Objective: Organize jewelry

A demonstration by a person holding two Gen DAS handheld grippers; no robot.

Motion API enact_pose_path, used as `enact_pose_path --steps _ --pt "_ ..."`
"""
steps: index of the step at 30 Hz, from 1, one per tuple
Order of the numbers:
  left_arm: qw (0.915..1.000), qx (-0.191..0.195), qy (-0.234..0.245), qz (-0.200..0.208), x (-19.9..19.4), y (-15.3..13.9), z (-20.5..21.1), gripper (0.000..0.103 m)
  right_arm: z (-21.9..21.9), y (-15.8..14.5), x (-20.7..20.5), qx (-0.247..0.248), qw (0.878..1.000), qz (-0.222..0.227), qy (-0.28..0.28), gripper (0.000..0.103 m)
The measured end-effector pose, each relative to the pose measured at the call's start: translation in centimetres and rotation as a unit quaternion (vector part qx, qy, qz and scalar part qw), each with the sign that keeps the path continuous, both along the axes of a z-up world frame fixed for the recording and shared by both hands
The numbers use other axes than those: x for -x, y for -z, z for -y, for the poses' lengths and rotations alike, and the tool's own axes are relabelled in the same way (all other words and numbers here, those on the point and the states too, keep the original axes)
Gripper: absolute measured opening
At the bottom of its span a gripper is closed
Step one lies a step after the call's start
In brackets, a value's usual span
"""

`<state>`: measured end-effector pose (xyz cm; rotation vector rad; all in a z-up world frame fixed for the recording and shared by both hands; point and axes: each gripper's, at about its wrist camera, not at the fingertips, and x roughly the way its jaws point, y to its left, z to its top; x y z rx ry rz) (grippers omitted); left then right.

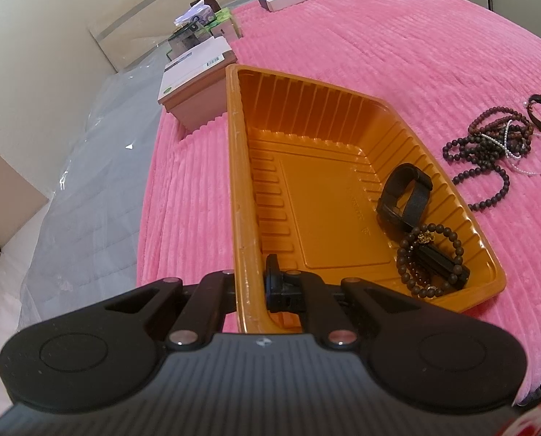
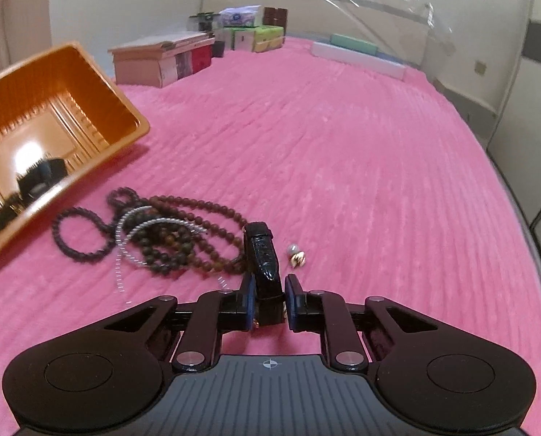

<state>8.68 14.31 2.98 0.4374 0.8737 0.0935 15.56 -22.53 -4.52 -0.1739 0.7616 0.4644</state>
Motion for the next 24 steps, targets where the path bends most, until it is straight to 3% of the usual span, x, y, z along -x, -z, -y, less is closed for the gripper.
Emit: enact_pose_path --steps 8,12,24 --pt "1.0 0.0 0.0 0.0 0.0 0.0 0.0 0.003 0.5 -2.0 1.5 -0.034 0.999 -0.011 0.018 0.017" --pt "1.0 0.001 0.0 0.001 0.0 0.0 0.1 0.003 -1.0 -3.6 1.6 -0.052 0.998 -0.017 -0.01 0.017" --pt "1.0 0.006 0.003 0.005 0.1 0.0 -0.1 0.004 -13.4 -7.9 1.9 -0.117 0.984 -0.01 -0.138 0.017"
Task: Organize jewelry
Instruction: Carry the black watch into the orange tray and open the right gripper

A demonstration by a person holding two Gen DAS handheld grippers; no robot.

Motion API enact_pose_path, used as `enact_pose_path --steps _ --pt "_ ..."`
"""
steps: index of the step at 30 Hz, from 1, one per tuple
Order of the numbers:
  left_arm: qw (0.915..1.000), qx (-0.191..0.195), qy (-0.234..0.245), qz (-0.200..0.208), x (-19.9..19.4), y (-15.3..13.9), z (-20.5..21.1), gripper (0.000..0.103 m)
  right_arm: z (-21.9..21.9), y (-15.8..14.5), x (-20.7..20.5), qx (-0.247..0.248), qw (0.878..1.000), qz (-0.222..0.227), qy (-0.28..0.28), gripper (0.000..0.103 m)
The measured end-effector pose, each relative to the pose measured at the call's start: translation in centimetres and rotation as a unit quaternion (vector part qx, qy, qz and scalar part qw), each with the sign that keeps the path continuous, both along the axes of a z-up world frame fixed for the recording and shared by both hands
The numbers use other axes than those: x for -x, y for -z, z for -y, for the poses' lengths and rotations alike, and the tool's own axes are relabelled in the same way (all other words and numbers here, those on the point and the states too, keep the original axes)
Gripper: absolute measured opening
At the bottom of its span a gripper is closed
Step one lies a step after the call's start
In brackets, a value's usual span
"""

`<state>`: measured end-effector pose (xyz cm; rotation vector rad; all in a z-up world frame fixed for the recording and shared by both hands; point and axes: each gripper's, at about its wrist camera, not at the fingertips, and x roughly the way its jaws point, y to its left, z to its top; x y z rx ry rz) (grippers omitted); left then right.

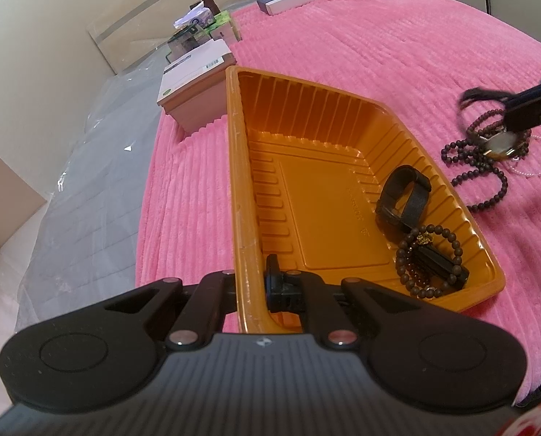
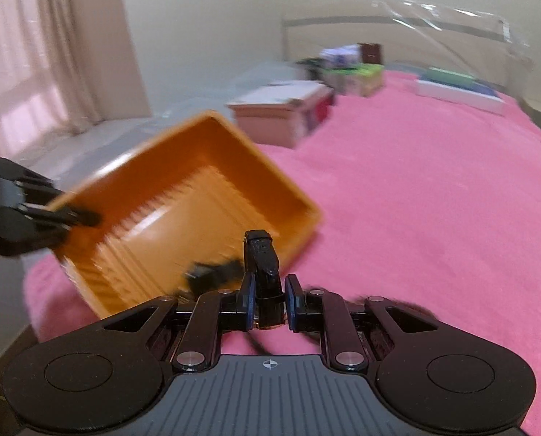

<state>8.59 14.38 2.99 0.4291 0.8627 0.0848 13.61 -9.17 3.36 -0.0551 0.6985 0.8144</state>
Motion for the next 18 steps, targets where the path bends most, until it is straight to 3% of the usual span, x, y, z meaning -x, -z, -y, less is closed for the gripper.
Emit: enact_pose_path --steps 7,18 --pt "1.0 0.006 0.001 0.002 0.2 0.1 -0.3 0.004 -4.9 1.0 0.0 -0.011 0.999 -0.026 -0.029 0.017" --pt "0.9999 0.009 0.0 0.004 0.3 0.1 -0.5 0.004 -6.3 2.2 0.0 -0.025 0.997 -0.067 -0.036 0.017"
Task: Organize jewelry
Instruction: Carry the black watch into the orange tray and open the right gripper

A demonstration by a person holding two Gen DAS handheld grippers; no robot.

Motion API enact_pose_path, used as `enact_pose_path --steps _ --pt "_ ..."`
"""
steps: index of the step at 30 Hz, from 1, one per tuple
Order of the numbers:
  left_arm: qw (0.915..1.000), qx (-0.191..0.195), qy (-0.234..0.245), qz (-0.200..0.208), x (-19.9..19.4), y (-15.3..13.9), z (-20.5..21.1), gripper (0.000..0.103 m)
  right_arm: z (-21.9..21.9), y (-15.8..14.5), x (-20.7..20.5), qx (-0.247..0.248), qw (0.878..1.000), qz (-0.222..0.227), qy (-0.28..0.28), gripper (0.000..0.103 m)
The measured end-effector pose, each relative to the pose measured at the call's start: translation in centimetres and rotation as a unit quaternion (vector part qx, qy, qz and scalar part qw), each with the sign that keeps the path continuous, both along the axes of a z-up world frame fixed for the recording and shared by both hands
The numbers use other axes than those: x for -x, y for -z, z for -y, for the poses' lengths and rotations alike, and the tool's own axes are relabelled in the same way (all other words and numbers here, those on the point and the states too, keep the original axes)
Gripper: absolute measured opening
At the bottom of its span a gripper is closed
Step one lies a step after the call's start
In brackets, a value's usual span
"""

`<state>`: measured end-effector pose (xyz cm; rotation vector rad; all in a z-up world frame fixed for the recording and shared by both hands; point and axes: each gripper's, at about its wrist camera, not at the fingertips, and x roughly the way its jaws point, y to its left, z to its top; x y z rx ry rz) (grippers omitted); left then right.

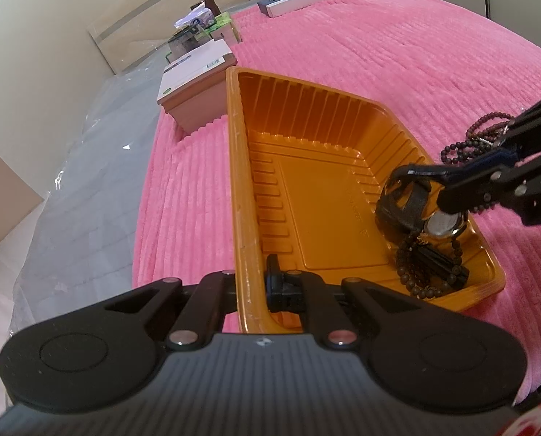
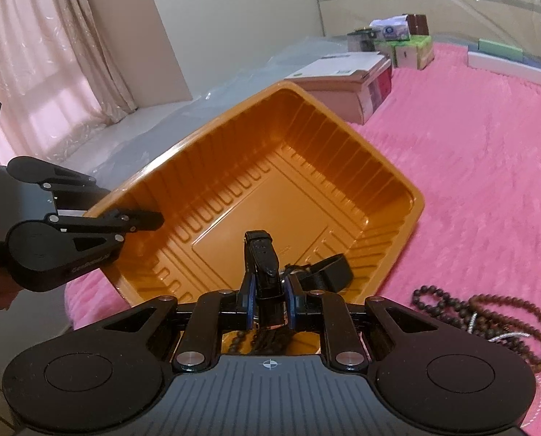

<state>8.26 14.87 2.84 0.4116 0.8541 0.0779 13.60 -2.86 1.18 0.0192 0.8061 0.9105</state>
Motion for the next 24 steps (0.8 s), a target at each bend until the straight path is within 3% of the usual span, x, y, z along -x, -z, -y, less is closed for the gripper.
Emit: enact_pose_path --steps 6,8,9,10,18,24 --pt "1.0 0.0 0.0 0.0 0.0 0.0 0.0 0.003 -0.6 0.3 0.1 -0.026 1.0 -0.012 -0.012 0.017" --pt "1.0 0.002 0.001 -0.002 0.0 0.0 0.0 0.004 -0.3 0.2 0.1 -0.031 0.999 -0.008 -0.003 0.029" --pt "1.0 0.0 0.0 0.0 0.0 0.0 0.0 0.004 0.0 0.1 0.0 -0.034 0.999 -0.004 0.007 0.048" --pt "1.0 0.001 0.0 -0.001 0.0 0.0 -0.1 0.004 0.6 0.0 0.0 -0.04 0.999 0.0 0.017 0.059" --pt "1.0 0.001 0.0 -0.001 -0.1 0.0 0.0 0.004 6.7 1.2 -0.2 -0.016 0.995 0.009 0.101 0.06" --pt "1.0 -0.002 0.0 -0.002 -0.1 0.0 0.1 0.004 12.9 3.1 0.0 0.007 0.984 -0.003 0.177 0.06"
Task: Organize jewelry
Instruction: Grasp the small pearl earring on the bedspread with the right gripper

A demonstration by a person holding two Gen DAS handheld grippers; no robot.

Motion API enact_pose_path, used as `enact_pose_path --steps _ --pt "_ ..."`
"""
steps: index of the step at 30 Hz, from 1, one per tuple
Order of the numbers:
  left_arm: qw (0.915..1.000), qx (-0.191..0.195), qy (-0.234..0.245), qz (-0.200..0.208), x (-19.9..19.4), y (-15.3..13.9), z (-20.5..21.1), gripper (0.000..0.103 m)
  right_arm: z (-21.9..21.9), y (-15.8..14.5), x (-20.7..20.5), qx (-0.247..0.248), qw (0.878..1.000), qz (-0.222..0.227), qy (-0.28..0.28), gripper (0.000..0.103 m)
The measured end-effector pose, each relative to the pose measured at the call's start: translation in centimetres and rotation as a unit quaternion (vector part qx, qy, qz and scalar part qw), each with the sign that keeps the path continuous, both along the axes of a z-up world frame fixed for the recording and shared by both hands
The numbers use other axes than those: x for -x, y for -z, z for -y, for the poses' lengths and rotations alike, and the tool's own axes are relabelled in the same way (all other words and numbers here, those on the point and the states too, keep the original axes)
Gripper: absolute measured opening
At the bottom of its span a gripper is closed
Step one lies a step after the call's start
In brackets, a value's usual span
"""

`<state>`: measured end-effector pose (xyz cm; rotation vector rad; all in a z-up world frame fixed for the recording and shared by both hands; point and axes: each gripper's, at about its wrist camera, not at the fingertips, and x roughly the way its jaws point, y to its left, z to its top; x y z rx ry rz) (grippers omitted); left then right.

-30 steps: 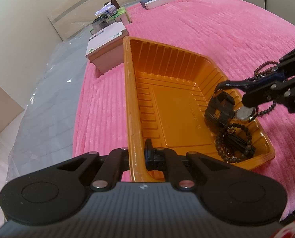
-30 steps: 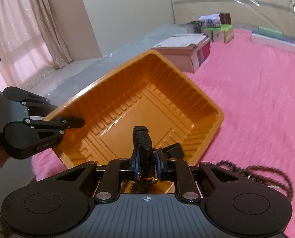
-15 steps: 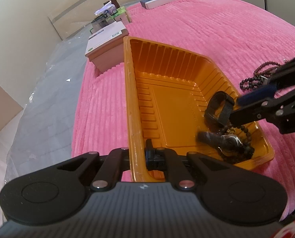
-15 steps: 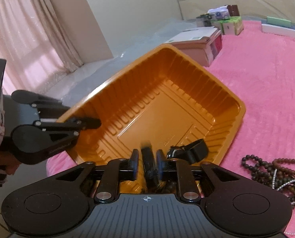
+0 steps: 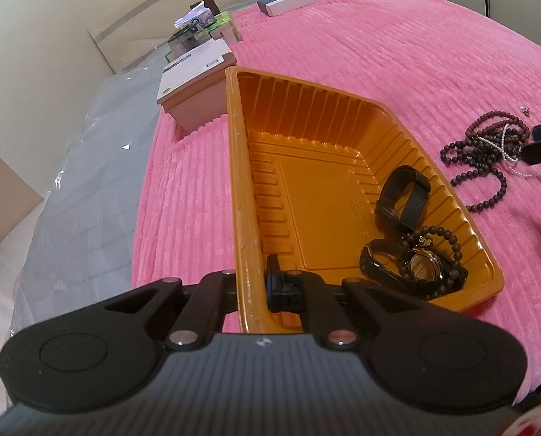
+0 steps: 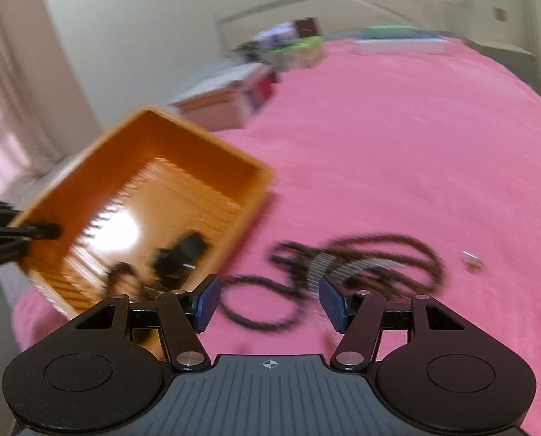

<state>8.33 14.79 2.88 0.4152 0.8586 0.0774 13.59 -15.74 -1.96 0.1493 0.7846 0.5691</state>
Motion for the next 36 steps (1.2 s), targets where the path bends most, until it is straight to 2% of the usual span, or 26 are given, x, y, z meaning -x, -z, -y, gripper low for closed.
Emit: enact_pose_path --steps 6,10,16,23,25,29,31,36 --pt "1.0 -0.001 0.001 -0.001 0.0 0.0 0.0 0.004 5.3 0.7 0.1 0.021 0.998 0.003 0.066 0.06" --pt "1.0 -0.001 0.001 -0.001 0.0 0.1 -0.1 0.004 7.6 0.9 0.2 0.035 0.995 0.009 0.09 0.06" --pt "1.0 -0.001 0.001 -0.001 0.0 0.1 0.0 0.004 9.2 1.4 0.2 0.055 0.993 0.015 0.099 0.06" --pt "1.0 -0.003 0.0 -0.003 -0.1 0.1 0.0 0.004 9.0 1.7 -1.4 0.068 0.993 0.033 0.094 0.059" --pt "1.0 -0.003 0.0 -0.003 -0.2 0.1 0.0 0.004 8.6 2.0 -2.4 0.08 0.993 0.038 0.083 0.048" --pt "1.0 -0.002 -0.002 -0.005 -0.2 0.0 0.0 0.004 7.9 3.0 -4.3 0.104 0.992 0.038 0.063 0.04" --pt "1.0 -0.002 -0.002 -0.005 -0.2 0.0 0.1 0.004 7.7 3.6 -5.2 0.112 0.992 0.036 0.054 0.032" --pt "1.0 -0.002 -0.002 -0.005 -0.1 0.0 0.1 0.004 6.9 4.7 -6.8 0.144 0.988 0.05 0.029 0.026"
